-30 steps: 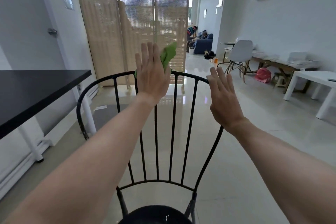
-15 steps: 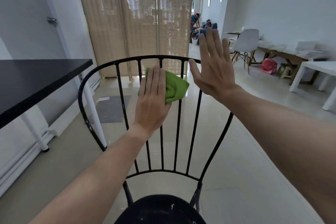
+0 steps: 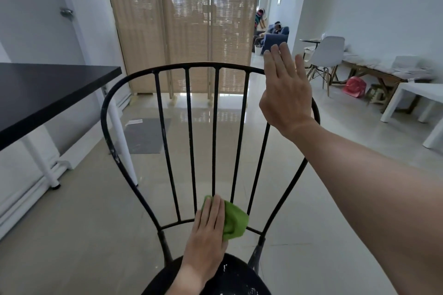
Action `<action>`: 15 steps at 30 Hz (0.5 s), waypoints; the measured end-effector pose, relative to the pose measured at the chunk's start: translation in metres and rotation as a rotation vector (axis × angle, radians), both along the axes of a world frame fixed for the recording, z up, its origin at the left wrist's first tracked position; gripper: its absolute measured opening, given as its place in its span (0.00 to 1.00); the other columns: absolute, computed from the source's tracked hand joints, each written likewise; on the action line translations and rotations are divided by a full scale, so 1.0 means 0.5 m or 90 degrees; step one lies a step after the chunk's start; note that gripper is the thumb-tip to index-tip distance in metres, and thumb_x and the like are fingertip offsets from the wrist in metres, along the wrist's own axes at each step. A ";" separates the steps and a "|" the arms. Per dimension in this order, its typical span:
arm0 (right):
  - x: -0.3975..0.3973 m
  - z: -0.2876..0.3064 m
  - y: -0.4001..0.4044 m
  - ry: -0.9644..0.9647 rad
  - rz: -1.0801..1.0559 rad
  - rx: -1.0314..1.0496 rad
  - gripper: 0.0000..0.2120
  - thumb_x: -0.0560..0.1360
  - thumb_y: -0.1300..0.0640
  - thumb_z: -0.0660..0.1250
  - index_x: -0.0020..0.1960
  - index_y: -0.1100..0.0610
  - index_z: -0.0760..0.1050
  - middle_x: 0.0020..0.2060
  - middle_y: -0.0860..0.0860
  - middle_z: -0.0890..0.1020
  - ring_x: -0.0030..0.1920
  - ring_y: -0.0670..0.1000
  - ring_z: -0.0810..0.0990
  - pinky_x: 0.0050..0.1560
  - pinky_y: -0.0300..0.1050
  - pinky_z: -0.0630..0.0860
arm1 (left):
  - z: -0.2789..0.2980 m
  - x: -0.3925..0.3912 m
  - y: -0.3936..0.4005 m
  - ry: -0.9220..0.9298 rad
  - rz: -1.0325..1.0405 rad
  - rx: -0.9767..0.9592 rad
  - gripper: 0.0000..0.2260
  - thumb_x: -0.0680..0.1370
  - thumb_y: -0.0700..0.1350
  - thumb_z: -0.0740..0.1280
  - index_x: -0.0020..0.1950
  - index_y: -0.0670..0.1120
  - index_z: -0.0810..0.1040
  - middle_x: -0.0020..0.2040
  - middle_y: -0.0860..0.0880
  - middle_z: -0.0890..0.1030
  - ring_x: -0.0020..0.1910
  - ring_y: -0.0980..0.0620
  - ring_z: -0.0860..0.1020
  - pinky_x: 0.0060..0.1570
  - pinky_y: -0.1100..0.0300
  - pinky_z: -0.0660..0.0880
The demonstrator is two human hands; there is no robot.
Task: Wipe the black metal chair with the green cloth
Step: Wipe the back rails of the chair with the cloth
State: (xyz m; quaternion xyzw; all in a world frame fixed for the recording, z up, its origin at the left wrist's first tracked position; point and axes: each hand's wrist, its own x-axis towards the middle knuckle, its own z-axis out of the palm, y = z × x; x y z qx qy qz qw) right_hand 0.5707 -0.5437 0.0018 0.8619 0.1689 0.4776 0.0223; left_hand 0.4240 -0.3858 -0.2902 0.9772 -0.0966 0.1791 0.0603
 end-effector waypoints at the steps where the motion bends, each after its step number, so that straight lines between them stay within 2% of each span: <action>1: 0.001 0.000 0.000 0.001 0.000 0.000 0.31 0.74 0.66 0.57 0.76 0.65 0.58 0.77 0.62 0.61 0.79 0.60 0.54 0.77 0.61 0.51 | -0.016 -0.007 0.002 0.044 -0.006 -0.011 0.34 0.74 0.50 0.58 0.79 0.39 0.58 0.80 0.42 0.56 0.78 0.42 0.57 0.72 0.49 0.54; 3: 0.002 -0.001 -0.001 -0.003 -0.001 0.002 0.31 0.74 0.66 0.59 0.76 0.65 0.58 0.77 0.62 0.61 0.79 0.60 0.54 0.77 0.61 0.52 | -0.034 -0.018 0.007 0.095 -0.017 -0.020 0.34 0.73 0.52 0.58 0.78 0.41 0.60 0.80 0.44 0.58 0.78 0.43 0.57 0.73 0.51 0.52; 5: 0.002 -0.002 -0.002 -0.004 0.002 0.004 0.31 0.74 0.66 0.59 0.77 0.66 0.58 0.77 0.62 0.61 0.79 0.60 0.54 0.77 0.61 0.52 | -0.012 -0.020 0.016 0.080 -0.054 -0.061 0.33 0.77 0.50 0.58 0.80 0.45 0.53 0.81 0.50 0.49 0.80 0.48 0.50 0.75 0.51 0.51; 6: 0.001 -0.002 -0.002 -0.004 0.004 0.005 0.31 0.74 0.66 0.58 0.77 0.66 0.58 0.77 0.62 0.61 0.79 0.59 0.54 0.77 0.60 0.51 | 0.007 -0.021 0.020 0.094 -0.069 -0.131 0.31 0.80 0.47 0.58 0.81 0.48 0.48 0.81 0.54 0.45 0.80 0.52 0.48 0.77 0.51 0.51; 7: -0.001 -0.001 -0.002 -0.005 0.006 0.006 0.31 0.74 0.67 0.58 0.76 0.66 0.58 0.77 0.62 0.61 0.79 0.60 0.54 0.78 0.60 0.51 | 0.032 -0.025 0.024 0.142 -0.081 -0.240 0.29 0.82 0.45 0.57 0.81 0.51 0.48 0.80 0.57 0.49 0.78 0.58 0.52 0.77 0.53 0.56; 8: -0.003 -0.001 -0.001 -0.006 0.007 0.007 0.31 0.73 0.67 0.58 0.76 0.66 0.58 0.76 0.62 0.62 0.78 0.60 0.55 0.78 0.60 0.51 | 0.065 -0.030 0.024 0.152 -0.076 -0.331 0.26 0.83 0.44 0.57 0.80 0.51 0.53 0.76 0.56 0.61 0.71 0.63 0.64 0.71 0.55 0.66; 9: -0.005 0.000 -0.001 -0.006 0.008 0.010 0.31 0.73 0.67 0.57 0.76 0.66 0.58 0.76 0.62 0.62 0.78 0.60 0.55 0.78 0.60 0.50 | 0.101 -0.029 0.023 0.106 -0.066 -0.405 0.22 0.83 0.43 0.58 0.77 0.51 0.60 0.65 0.55 0.75 0.57 0.67 0.73 0.59 0.60 0.75; 10: -0.007 0.000 -0.001 -0.006 0.008 0.015 0.31 0.73 0.67 0.57 0.76 0.66 0.58 0.76 0.62 0.62 0.78 0.60 0.55 0.78 0.59 0.50 | 0.142 -0.026 0.020 0.050 -0.056 -0.474 0.19 0.83 0.42 0.57 0.75 0.50 0.65 0.51 0.54 0.80 0.44 0.66 0.77 0.46 0.63 0.77; 11: -0.009 0.001 0.000 -0.007 0.008 0.018 0.31 0.73 0.67 0.57 0.76 0.66 0.58 0.76 0.62 0.62 0.78 0.60 0.55 0.78 0.59 0.50 | 0.182 -0.019 0.017 -0.004 -0.050 -0.548 0.17 0.83 0.42 0.57 0.73 0.50 0.67 0.44 0.53 0.79 0.40 0.62 0.78 0.41 0.63 0.77; 12: -0.011 0.001 0.000 -0.006 0.007 0.020 0.31 0.73 0.68 0.57 0.76 0.66 0.58 0.76 0.62 0.62 0.78 0.60 0.55 0.78 0.59 0.50 | 0.222 -0.002 0.019 -0.055 -0.048 -0.619 0.17 0.83 0.43 0.56 0.72 0.51 0.67 0.46 0.51 0.79 0.43 0.58 0.79 0.43 0.60 0.78; 13: -0.014 0.001 0.001 -0.004 0.007 0.022 0.31 0.73 0.68 0.57 0.76 0.66 0.58 0.76 0.62 0.62 0.78 0.60 0.55 0.78 0.60 0.50 | 0.260 0.017 0.022 -0.111 -0.048 -0.670 0.18 0.82 0.44 0.56 0.72 0.50 0.66 0.51 0.49 0.80 0.50 0.55 0.80 0.50 0.55 0.79; 15: -0.019 0.002 0.004 0.000 0.008 0.024 0.31 0.73 0.68 0.56 0.76 0.67 0.59 0.76 0.63 0.62 0.78 0.60 0.55 0.77 0.61 0.52 | 0.357 0.063 0.032 -0.231 -0.054 -0.729 0.23 0.80 0.46 0.55 0.77 0.51 0.61 0.65 0.47 0.76 0.63 0.50 0.76 0.64 0.47 0.75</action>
